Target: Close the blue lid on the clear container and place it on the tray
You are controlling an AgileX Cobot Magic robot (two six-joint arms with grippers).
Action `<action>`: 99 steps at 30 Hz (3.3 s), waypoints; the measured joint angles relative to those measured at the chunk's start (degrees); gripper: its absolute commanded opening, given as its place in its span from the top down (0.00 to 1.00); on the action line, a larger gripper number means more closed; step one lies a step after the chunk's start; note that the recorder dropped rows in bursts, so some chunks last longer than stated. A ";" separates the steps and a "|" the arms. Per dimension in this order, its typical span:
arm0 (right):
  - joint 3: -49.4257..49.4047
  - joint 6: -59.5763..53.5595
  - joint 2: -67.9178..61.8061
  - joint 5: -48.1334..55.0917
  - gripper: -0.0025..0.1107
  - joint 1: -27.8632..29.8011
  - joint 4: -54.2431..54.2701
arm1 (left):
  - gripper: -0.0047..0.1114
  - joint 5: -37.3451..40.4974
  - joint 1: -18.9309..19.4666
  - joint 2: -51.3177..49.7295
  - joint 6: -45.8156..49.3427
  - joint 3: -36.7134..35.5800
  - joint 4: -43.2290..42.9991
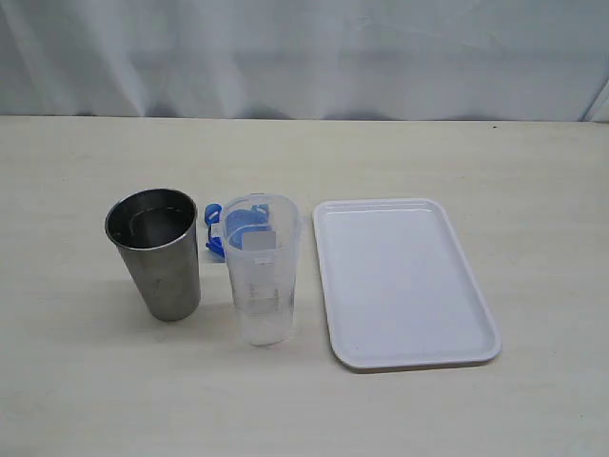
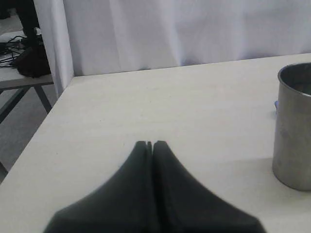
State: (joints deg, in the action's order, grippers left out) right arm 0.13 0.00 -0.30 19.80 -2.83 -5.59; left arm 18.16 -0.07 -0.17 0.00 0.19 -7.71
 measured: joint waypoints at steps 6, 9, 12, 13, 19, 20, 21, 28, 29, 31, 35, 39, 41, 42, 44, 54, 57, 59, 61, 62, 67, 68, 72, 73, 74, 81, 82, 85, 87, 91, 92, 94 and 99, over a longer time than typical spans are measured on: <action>0.00 0.00 0.00 0.00 0.94 0.00 0.00 | 0.96 -5.32 0.00 0.00 0.00 0.00 -0.24; 0.00 0.00 0.00 0.00 0.94 0.00 0.00 | 0.96 -14.42 0.00 0.00 0.00 0.00 5.12; 0.00 0.00 0.00 0.00 0.94 0.00 0.00 | 0.96 -24.22 0.00 0.00 0.00 0.00 6.56; 0.00 0.00 0.00 0.00 0.94 0.00 0.00 | 0.96 -28.63 0.00 0.00 -1.89 0.00 6.83; 0.00 0.00 0.00 0.00 0.94 0.00 0.00 | 0.90 -42.44 0.00 0.09 -19.85 0.00 4.21; 0.00 0.00 0.00 0.00 0.94 0.00 0.00 | 0.85 -42.68 0.00 0.09 -21.05 0.42 2.48; 0.00 0.00 0.00 0.00 0.94 0.00 0.00 | 0.81 -42.66 0.00 -0.04 -22.14 1.05 1.42; 0.00 0.00 0.00 0.00 0.94 0.00 0.00 | 0.20 -48.86 0.00 -7.06 -27.83 6.35 -6.62; 0.00 0.00 0.00 0.00 0.94 0.00 0.00 | 0.16 -50.08 0.00 -9.20 -27.96 7.06 -8.17; 0.00 0.00 0.00 0.00 0.94 0.00 0.00 | 0.15 -51.19 0.00 -12.79 -28.53 8.38 -11.18; 0.00 0.00 0.00 0.00 0.94 0.00 0.00 | 0.15 -53.94 0.00 -22.14 -29.50 9.28 -16.86; 0.00 0.00 0.00 0.00 0.94 0.00 0.00 | 0.15 -55.86 0.00 -31.54 -29.87 9.28 -19.97; 0.00 0.00 0.00 0.00 0.94 0.00 0.00 | 0.15 -58.10 0.00 -36.90 -29.87 9.28 -23.01; 0.00 0.00 0.00 0.00 0.94 0.00 0.00 | 0.15 -59.33 0.00 -39.06 -29.87 9.28 -24.14; 0.00 0.00 0.00 0.00 0.94 0.00 0.00 | 0.15 -61.32 0.00 -44.51 -29.87 9.28 -27.03; 0.00 0.00 0.00 0.07 0.94 0.00 0.00 | 0.15 -71.49 0.00 -68.69 -24.26 9.28 -34.79; 0.00 0.00 0.00 0.07 0.94 0.00 0.00 | 0.15 -74.28 0.00 -72.83 -22.49 9.28 -36.26; 0.00 0.00 0.00 0.07 0.94 0.00 0.00 | 0.15 -75.27 -0.09 -75.11 -21.04 9.28 -36.27; 0.00 0.00 0.00 0.07 0.94 0.00 0.00 | 0.15 -76.13 -0.09 -77.00 -20.25 9.28 -36.27; 0.00 0.00 0.00 0.07 0.94 0.00 0.00 | 0.15 -76.70 -0.09 -78.47 -19.78 9.28 -36.27; 0.00 0.00 0.00 0.07 0.94 0.00 0.00 | 0.15 -77.95 -0.09 -83.63 -16.57 9.36 -35.39; 0.00 0.00 0.00 0.07 0.94 0.00 0.00 | 0.15 -78.41 -0.09 -84.78 -15.94 9.36 -34.97; 0.00 0.00 0.00 0.07 0.94 0.00 0.00 | 0.15 -79.26 -0.09 -87.18 -14.91 9.36 -34.17; 0.00 0.00 0.00 0.07 0.94 0.00 0.00 | 0.15 -79.37 -0.09 -87.61 -14.91 9.36 -33.86; 0.00 0.00 0.00 0.07 0.94 0.00 0.00 | 0.15 -79.38 -0.09 -87.72 -14.91 9.36 -33.74; 0.00 0.00 0.00 0.07 0.94 0.00 0.00 | 0.05 -79.47 -0.09 -87.85 -14.91 9.36 -33.69; 0.00 0.00 0.00 0.07 0.94 0.00 0.00 | 0.05 -79.47 -0.09 -87.85 -14.91 9.36 -33.69; 0.00 0.00 0.00 0.07 0.94 0.00 0.00 | 0.05 -79.47 -0.09 -87.97 -14.85 9.36 -33.69; 0.00 0.00 0.00 0.07 0.94 0.00 0.00 | 0.05 -79.47 -0.09 -89.35 -14.19 9.36 -33.69; 0.00 0.00 0.00 0.07 0.94 0.00 0.00 | 0.05 -82.58 -0.09 -95.53 -11.32 9.49 -33.69; 0.00 0.00 0.00 0.07 0.94 0.00 0.00 | 0.05 -84.37 -0.09 -97.24 -10.11 9.49 -33.69; 0.00 0.00 0.00 0.07 0.94 0.00 0.00 | 0.05 -86.44 -0.09 -99.92 -9.32 9.63 -33.69; 0.00 0.00 0.00 0.07 0.94 0.00 0.00 | 0.05 -86.91 -0.09 -105.08 -8.92 13.06 -33.80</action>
State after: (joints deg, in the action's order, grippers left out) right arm 0.13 0.00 -0.30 19.88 -2.83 -5.59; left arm -68.75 -0.15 -105.25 -8.92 13.24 -41.50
